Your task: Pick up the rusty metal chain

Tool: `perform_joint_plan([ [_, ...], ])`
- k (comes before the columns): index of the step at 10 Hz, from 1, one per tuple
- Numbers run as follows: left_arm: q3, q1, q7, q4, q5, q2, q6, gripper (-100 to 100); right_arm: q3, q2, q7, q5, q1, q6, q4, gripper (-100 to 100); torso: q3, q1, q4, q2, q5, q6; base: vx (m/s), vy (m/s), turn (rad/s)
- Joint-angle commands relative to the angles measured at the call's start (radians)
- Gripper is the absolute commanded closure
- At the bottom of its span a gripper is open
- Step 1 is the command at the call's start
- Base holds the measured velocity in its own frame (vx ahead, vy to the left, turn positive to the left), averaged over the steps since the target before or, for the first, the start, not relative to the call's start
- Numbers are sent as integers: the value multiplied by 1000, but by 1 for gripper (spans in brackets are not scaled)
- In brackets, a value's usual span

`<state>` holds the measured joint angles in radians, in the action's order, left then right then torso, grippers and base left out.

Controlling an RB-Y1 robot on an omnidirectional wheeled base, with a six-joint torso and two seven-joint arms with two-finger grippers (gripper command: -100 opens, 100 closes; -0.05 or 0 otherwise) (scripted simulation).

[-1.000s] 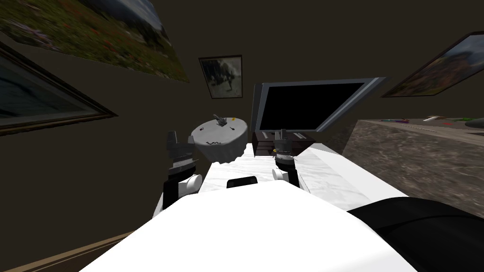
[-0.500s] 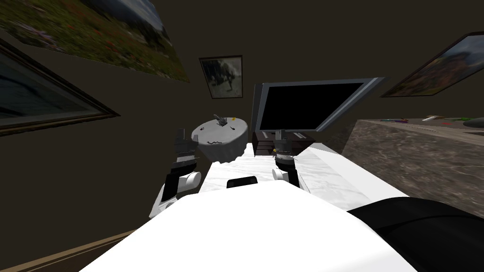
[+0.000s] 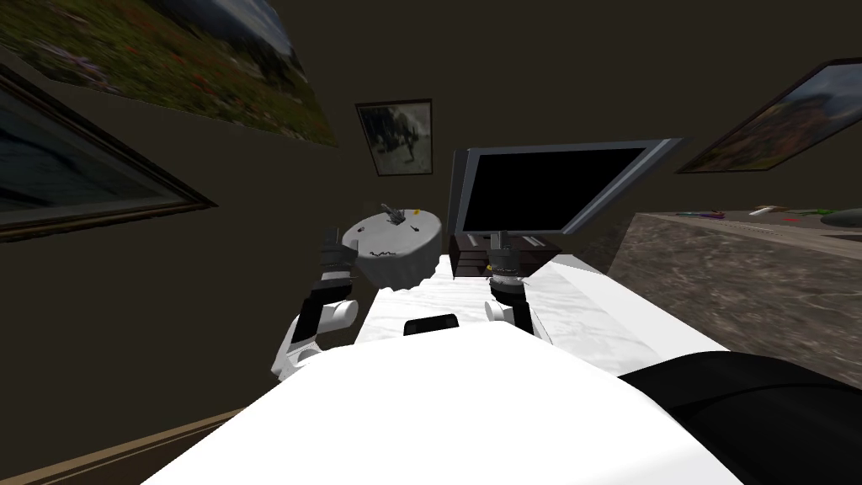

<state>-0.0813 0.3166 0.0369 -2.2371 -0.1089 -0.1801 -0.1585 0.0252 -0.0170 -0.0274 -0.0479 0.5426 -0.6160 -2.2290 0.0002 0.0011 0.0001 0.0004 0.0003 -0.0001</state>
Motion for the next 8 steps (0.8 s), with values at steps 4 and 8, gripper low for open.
perform_joint_plan([
  [4,-3,-79,20,39,-10,-27,135,-100,0,0,0,0,0,0,0,0,0,0,0,0,0,0,-14,18,-5],
  [8,-5,-167,43,92,-20,-50,248,-100,0,0,0,0,0,0,0,0,0,0,0,0,0,0,-10,20,-8],
])
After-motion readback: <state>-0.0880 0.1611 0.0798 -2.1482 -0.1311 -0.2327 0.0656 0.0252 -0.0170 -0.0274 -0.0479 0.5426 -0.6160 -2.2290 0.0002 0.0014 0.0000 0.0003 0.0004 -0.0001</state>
